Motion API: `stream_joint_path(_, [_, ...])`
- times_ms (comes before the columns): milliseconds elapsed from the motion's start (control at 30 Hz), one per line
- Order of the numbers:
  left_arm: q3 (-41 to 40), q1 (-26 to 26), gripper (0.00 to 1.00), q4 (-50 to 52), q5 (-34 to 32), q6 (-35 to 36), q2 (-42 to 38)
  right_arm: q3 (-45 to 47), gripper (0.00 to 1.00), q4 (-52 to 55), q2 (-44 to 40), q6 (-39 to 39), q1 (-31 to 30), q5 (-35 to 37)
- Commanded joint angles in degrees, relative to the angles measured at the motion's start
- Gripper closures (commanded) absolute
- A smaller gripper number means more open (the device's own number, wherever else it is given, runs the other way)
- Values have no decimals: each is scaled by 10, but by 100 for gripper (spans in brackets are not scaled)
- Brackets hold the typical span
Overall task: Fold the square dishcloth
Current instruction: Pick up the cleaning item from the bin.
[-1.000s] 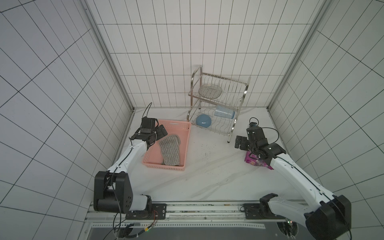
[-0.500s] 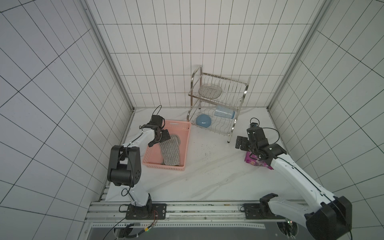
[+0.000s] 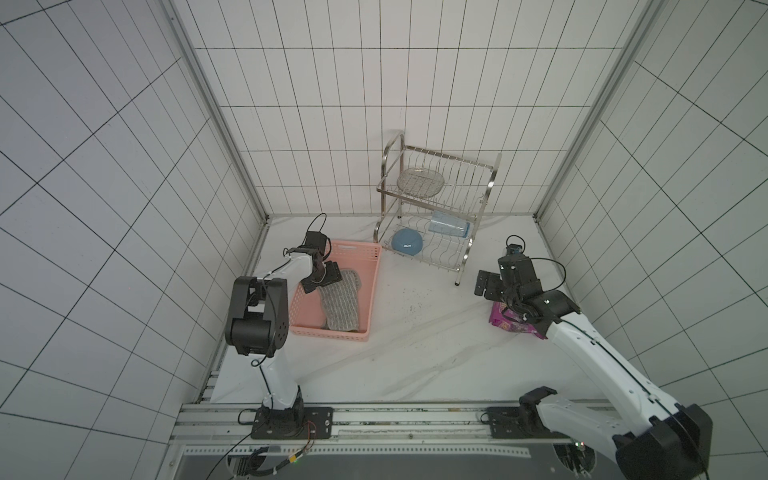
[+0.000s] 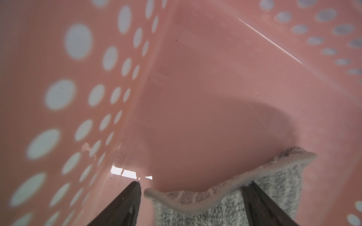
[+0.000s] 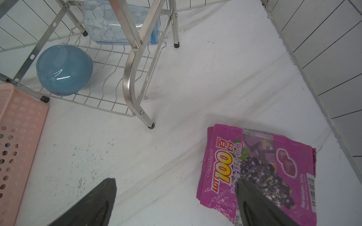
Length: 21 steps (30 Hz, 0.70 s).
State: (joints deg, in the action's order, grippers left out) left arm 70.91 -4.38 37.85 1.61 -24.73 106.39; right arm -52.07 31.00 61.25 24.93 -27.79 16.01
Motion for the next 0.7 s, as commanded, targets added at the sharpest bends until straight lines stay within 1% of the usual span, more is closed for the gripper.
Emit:
stream_joint_path(0, [0,8,25,-29,26,3,17,-3,1,10,-3,6,-6,13])
stream_joint_path(67, [-1,8,32,-32,26,3,19,-5,1,10,-2,7,-6,11])
stream_joint_path(167, [-3,8,39,-35,24,3,19,-6,1,10,-1,8,-7,12])
stream_joint_path(267, [-4,8,52,-36,21,3,18,-7,1,10,0,9,-7,11])
stream_joint_path(367, [-1,4,63,-27,11,3,9,-9,1,11,-2,8,-7,9])
stream_joint_path(433, [4,-4,69,-15,-11,4,-2,-10,1,12,-4,7,-7,11])
stream_joint_path(533, [19,-20,76,9,-52,7,-24,-9,1,12,-10,6,-7,11])
stream_joint_path(667, [38,-40,80,43,-99,9,-55,-10,1,12,-16,3,-8,7])
